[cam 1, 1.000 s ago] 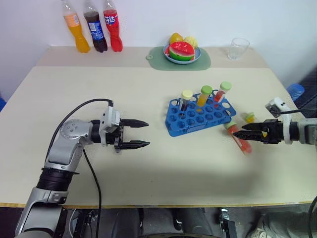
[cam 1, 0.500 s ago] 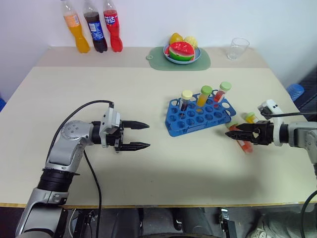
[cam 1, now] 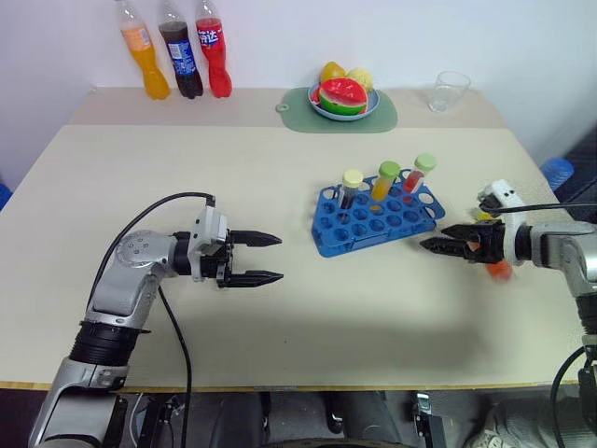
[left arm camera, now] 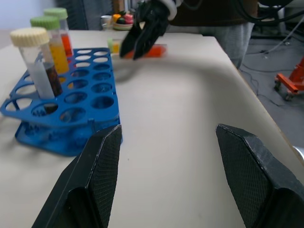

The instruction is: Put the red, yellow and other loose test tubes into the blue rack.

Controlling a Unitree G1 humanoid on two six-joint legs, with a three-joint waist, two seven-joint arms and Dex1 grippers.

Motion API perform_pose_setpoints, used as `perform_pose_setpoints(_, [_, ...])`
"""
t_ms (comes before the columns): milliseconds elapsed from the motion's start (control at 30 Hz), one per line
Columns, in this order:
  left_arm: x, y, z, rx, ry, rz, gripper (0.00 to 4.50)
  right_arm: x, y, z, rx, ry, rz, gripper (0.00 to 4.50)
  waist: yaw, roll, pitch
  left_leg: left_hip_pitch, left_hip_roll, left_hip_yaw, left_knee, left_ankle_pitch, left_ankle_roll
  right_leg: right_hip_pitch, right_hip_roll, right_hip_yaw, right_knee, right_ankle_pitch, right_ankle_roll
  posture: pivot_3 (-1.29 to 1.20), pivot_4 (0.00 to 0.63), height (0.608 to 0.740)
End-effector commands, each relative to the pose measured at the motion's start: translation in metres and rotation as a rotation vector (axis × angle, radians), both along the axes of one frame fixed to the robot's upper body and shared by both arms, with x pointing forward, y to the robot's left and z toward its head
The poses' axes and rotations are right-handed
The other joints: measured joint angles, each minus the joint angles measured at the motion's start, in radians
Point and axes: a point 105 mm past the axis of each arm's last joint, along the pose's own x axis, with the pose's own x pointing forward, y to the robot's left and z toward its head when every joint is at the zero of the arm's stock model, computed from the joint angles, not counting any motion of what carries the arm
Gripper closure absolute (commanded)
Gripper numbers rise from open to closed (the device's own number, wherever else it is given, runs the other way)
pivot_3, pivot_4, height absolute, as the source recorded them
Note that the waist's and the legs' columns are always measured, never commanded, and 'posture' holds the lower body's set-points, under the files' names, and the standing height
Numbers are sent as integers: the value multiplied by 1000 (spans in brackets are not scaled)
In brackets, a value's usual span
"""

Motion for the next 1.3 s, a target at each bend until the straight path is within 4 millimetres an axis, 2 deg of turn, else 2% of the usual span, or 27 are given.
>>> perform_pose_setpoints(33, [-4, -1, 9, -16, -36, -13, 1286, -4, -10, 20, -14, -64, -7, 396, 0, 0, 0, 0, 0, 0, 0, 0, 0, 0, 0, 0, 0, 0, 0, 0, 150, 740])
perform_pose_setpoints(133, [-3, -3, 9, -19, -34, -12, 1286, -6, -19, 24, -47, -77, -42, 396, -2, 0, 0, 0, 0, 0, 0, 0, 0, 0, 0, 0, 0, -1, -1, 0, 150, 740])
perform_pose_setpoints(367, [-2, -6, 8, -27, -27, -23, 1286, -4, -58, 28, -126, -95, -214, 396, -4, 0, 0, 0, 0, 0, 0, 0, 0, 0, 0, 0, 0, -1, -1, 0, 150, 740])
perform_pose_setpoints(567, [-1, -8, 8, -30, -26, -28, 1286, -5, -67, 19, -148, -55, -247, 396, -3, 0, 0, 0, 0, 0, 0, 0, 0, 0, 0, 0, 0, -1, -1, 0, 150, 740])
perform_pose_setpoints(967, [-4, -5, 8, -32, -30, -4, 1286, 6, -90, 5, -202, 8, -307, 396, -5, 0, 0, 1, 0, 0, 0, 0, 0, 0, 0, 0, 0, -1, -1, 0, 150, 740])
perform_pose_setpoints(1300, [-6, -3, 9, -32, -34, 11, 1286, 12, -88, -14, -222, 82, -271, 396, -5, 0, 0, 0, 0, 1, 0, 0, 0, 0, 0, 0, 0, -1, -1, 0, 150, 740])
